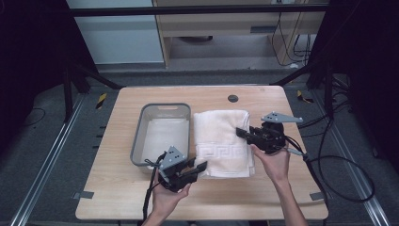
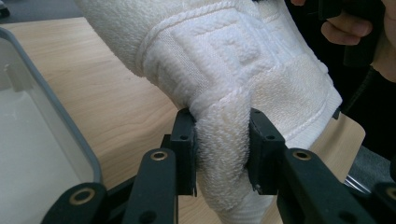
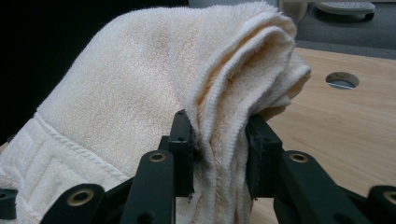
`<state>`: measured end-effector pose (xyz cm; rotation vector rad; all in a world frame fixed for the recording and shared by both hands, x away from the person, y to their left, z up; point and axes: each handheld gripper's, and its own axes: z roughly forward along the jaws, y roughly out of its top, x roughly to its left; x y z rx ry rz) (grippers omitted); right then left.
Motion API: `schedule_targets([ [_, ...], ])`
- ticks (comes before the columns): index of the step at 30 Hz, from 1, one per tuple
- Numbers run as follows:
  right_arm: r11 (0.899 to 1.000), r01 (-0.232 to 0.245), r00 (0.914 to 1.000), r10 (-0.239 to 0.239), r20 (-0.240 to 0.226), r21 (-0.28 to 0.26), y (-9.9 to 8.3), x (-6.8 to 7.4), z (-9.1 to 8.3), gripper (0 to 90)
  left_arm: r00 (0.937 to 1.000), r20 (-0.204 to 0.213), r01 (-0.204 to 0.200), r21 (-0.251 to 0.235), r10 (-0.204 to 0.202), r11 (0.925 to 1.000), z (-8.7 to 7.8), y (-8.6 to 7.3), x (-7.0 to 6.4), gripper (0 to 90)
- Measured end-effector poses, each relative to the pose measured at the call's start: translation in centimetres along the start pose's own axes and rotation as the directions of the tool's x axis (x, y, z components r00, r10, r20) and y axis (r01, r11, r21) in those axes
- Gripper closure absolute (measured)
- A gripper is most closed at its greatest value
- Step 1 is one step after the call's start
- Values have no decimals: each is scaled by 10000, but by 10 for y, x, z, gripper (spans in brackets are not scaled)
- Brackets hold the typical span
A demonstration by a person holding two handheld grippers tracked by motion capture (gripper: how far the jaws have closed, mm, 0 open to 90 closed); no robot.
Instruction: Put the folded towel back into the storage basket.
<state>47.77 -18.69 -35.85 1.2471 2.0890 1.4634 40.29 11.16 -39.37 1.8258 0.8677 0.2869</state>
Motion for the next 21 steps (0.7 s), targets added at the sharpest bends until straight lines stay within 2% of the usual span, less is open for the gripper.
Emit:
schedule_targets([
  [7, 9999, 159, 9999, -159, -46, -66, 17, 13, 11, 682, 9997, -184, 160, -297, -166, 9994, -12, 5, 9, 672],
  [21, 9999, 119, 9998, -120, -138, -52, 33, 31, 36, 681, 9964, -704, 434, -518, -470, 9977, -31, 7, 33, 673],
])
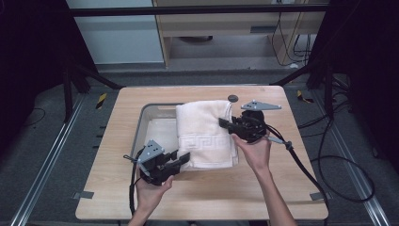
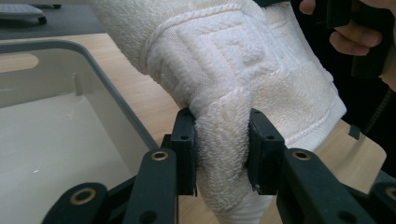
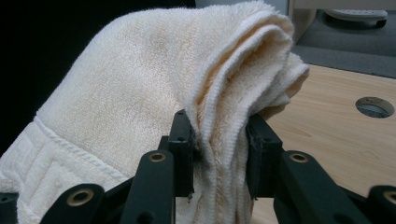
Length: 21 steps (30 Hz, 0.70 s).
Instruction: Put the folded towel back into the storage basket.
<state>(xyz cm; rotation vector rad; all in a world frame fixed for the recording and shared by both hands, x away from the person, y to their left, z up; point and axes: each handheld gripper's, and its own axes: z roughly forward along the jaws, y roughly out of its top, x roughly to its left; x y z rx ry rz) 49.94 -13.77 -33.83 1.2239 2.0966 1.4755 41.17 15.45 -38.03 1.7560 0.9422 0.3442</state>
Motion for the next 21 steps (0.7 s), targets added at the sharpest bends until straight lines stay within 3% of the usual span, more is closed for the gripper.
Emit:
schedule_targets([
  [21, 9999, 101, 9999, -101, -2, -105, 24, 28, 33, 681, 9966, -697, 419, -374, -444, 9984, -24, 9, 31, 677],
])
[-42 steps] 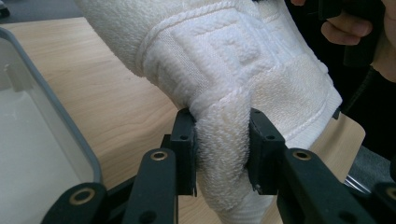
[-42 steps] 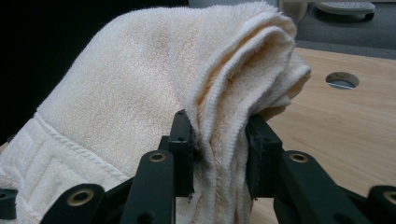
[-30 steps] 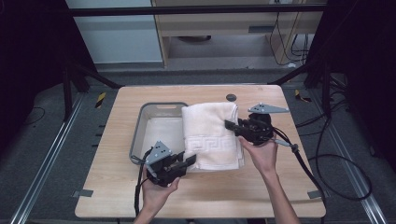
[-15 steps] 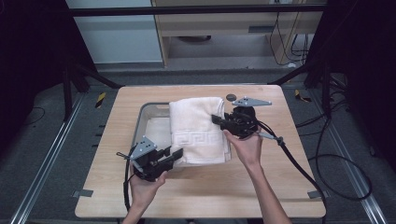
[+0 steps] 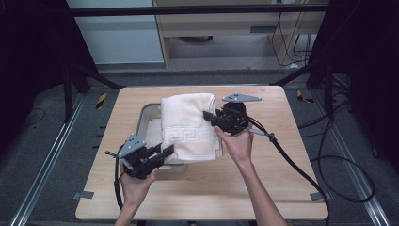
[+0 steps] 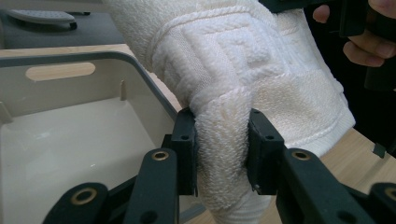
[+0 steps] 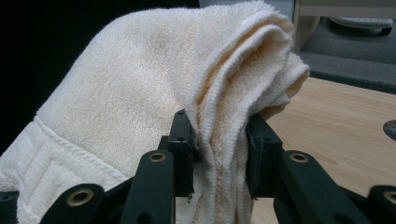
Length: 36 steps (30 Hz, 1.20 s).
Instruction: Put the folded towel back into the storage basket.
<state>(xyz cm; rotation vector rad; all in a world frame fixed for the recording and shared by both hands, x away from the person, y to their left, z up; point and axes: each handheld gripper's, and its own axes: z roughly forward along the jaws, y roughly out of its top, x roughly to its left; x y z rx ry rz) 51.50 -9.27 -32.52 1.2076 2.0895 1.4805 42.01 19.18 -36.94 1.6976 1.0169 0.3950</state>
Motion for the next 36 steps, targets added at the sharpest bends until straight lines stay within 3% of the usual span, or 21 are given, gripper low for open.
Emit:
schedule_targets([
  [21, 10000, -1, 10000, 0, -82, -46, 13, 25, 33, 680, 9969, -694, 359, -138, -367, 9993, -17, 4, 31, 679],
  [36, 9999, -123, 9997, 121, -196, -76, 14, 37, 59, 679, 9909, -1170, 658, -143, -670, 9977, -26, 4, 53, 682],
])
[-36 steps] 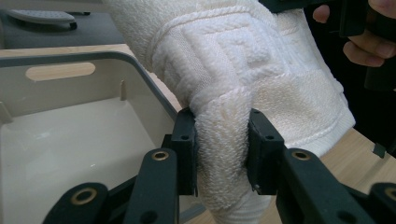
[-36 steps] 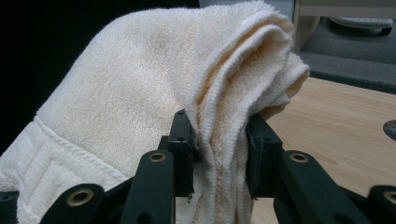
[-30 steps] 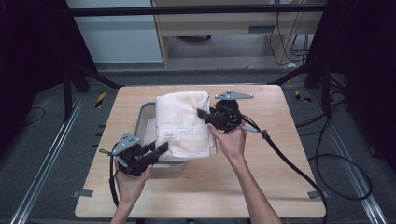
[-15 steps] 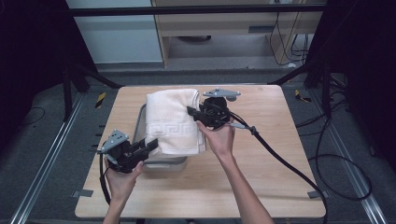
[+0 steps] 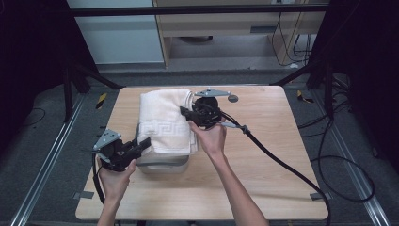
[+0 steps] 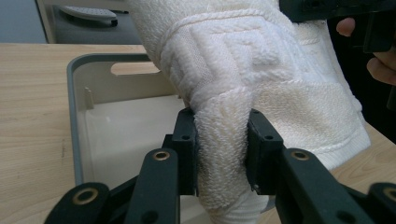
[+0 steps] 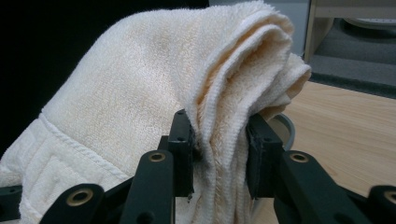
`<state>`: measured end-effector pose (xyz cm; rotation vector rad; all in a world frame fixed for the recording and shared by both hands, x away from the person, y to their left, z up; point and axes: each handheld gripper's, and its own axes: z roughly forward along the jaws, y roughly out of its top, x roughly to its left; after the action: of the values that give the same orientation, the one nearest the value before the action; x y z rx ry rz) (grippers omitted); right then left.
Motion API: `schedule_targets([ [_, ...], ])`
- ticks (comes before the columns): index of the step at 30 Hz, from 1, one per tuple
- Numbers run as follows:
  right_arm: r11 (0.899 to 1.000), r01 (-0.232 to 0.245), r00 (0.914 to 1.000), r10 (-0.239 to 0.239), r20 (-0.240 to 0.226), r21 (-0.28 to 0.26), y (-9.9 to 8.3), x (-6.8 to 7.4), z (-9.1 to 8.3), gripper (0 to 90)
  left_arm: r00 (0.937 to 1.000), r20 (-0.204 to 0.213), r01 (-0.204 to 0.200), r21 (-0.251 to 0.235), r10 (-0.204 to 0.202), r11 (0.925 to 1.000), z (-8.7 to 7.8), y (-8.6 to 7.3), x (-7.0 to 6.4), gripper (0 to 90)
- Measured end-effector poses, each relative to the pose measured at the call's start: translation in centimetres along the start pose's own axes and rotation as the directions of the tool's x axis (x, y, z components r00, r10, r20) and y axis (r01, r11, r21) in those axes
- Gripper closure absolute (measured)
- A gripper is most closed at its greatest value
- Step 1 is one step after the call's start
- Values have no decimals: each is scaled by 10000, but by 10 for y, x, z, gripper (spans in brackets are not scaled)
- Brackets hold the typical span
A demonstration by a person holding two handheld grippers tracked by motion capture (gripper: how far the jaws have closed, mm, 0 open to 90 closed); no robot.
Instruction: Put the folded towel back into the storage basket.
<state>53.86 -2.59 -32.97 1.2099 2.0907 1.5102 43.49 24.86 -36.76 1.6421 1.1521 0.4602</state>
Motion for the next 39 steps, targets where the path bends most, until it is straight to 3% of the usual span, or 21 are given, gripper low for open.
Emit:
schedule_targets([
  [4, 9996, -283, 9995, 282, -171, -28, -3, 0, 8, 679, 9999, -117, 98, 1, -98, 10000, -2, 0, 6, 684],
  [18, 9993, -365, 9991, 362, -226, -123, -15, 1, 28, 679, 9984, -530, 200, 281, -185, 9994, 4, -6, 18, 685],
  [39, 9977, -327, 9994, 318, 168, 590, -38, -5, 62, 670, 9943, -996, 495, 1110, -385, 9926, 25, -24, 35, 685],
])
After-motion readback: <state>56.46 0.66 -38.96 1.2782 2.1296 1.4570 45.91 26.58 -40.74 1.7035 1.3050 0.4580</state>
